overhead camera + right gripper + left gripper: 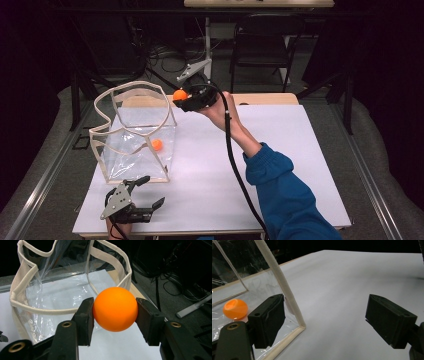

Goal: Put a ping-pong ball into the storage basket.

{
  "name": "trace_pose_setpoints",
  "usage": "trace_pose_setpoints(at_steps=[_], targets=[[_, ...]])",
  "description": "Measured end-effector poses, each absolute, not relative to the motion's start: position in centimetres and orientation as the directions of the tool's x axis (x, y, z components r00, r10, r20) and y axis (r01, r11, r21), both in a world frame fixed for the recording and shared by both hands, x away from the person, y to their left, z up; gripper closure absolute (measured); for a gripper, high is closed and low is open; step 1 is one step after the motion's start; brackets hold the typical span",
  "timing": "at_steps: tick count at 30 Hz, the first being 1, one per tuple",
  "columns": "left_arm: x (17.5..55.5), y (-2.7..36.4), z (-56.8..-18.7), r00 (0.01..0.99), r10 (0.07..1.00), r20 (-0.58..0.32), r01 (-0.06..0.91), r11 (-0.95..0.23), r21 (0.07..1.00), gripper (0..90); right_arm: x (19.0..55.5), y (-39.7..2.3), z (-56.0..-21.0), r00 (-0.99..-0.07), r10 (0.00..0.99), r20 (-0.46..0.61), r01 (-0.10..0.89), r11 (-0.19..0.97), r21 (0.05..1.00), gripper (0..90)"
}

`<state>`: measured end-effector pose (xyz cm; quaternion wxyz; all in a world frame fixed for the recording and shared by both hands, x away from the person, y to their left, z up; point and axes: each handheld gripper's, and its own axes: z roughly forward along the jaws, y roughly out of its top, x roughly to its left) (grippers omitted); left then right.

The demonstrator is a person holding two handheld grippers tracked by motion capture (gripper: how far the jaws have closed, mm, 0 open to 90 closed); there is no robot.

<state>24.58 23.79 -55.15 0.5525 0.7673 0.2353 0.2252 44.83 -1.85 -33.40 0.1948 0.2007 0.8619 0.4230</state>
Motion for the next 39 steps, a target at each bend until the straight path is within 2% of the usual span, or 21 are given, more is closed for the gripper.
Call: trace_pose_setpoints(at_steps=[39], targets=[[24.5, 23.9, -55.1, 0.787, 0.611, 0.088, 0.108, -0.277, 0.955, 15.8, 45.1, 0.3, -33.3, -0.854, 0.492, -0.171, 0.161, 0.562, 0.812, 50.8]])
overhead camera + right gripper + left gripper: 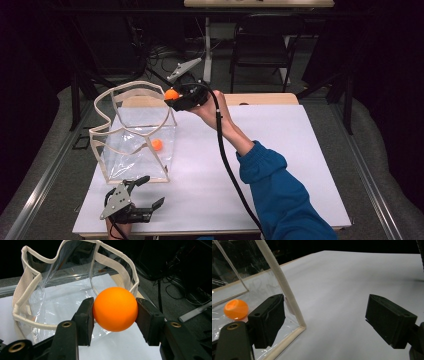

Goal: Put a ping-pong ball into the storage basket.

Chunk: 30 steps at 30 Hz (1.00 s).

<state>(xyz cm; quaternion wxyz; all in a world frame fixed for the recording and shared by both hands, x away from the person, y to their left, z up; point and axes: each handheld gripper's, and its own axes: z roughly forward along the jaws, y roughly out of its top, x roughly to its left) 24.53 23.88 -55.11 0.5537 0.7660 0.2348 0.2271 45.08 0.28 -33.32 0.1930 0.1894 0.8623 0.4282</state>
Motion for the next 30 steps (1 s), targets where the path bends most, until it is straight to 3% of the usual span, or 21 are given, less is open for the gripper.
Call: trace_pose_setpoints(at_steps=[30], targets=[[24.5, 23.9, -55.1, 0.789, 0.609, 0.089, 0.109, -0.280, 0.954, 15.8, 45.3, 1.7, -33.5, -0.859, 0.488, -0.156, 0.166, 0.552, 0.817, 50.8]])
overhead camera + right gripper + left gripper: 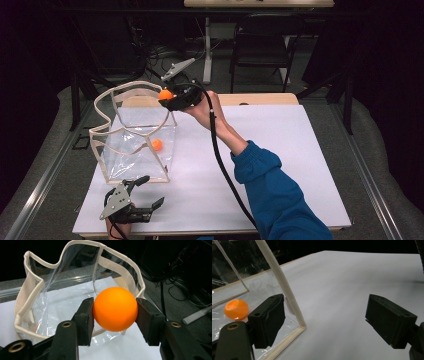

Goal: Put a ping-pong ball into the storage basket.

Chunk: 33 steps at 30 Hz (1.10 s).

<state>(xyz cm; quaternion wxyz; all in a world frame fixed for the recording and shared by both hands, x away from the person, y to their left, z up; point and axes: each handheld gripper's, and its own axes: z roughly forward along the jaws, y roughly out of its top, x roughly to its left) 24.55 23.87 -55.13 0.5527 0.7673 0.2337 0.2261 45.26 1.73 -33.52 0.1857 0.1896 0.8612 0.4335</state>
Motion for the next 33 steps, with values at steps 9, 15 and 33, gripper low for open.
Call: trace_pose_setpoints(at_steps=[9, 15, 33], targets=[[24.5, 23.9, -55.1, 0.786, 0.612, 0.088, 0.108, -0.277, 0.955, 15.8, 45.3, 2.1, -33.6, -0.860, 0.487, -0.150, 0.167, 0.547, 0.820, 50.8], [24.6, 23.9, -55.1, 0.788, 0.609, 0.089, 0.106, -0.277, 0.955, 15.8, 45.2, 2.6, -33.7, -0.863, 0.483, -0.150, 0.164, 0.547, 0.821, 50.8], [24.6, 23.8, -55.2, 0.790, 0.607, 0.086, 0.108, -0.275, 0.955, 15.8, 45.4, 3.4, -33.9, -0.861, 0.486, -0.151, 0.167, 0.551, 0.818, 50.8]])
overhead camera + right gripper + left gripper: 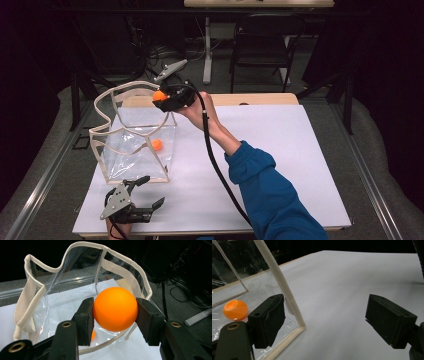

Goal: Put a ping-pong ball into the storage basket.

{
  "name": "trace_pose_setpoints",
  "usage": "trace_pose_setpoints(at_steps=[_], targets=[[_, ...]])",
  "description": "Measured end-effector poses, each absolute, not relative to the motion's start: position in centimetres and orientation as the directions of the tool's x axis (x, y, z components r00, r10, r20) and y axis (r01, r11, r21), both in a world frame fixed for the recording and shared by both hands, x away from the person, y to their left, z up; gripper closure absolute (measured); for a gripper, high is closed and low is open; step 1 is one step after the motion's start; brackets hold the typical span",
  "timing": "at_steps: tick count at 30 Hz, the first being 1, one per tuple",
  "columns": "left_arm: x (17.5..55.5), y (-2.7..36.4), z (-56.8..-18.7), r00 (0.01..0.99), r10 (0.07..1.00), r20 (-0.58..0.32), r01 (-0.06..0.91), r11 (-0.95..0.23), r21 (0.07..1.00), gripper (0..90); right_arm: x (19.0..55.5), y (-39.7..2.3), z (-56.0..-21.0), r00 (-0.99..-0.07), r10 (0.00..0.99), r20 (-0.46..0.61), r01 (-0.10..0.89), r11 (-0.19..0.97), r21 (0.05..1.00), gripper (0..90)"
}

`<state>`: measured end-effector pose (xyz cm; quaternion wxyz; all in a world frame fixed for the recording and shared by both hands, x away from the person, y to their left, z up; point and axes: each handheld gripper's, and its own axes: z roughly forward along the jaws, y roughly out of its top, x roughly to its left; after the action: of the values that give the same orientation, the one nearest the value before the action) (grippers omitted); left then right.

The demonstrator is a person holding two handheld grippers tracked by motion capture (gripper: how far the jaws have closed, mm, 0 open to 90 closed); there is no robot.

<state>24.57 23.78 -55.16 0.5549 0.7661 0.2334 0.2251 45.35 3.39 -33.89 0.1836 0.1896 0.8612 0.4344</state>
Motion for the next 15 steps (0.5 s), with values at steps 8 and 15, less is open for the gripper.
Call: trace_pose_setpoints(at_steps=[8, 15], targets=[[24.5, 23.9, -55.1, 0.789, 0.608, 0.088, 0.108, -0.279, 0.954, 15.9, 45.5, 4.0, -34.0, -0.862, 0.484, -0.149, 0.170, 0.553, 0.816, 50.8], [24.5, 23.8, -55.1, 0.790, 0.606, 0.091, 0.106, -0.282, 0.954, 15.8, 45.6, 4.7, -34.4, -0.864, 0.482, -0.146, 0.182, 0.569, 0.802, 50.8]])
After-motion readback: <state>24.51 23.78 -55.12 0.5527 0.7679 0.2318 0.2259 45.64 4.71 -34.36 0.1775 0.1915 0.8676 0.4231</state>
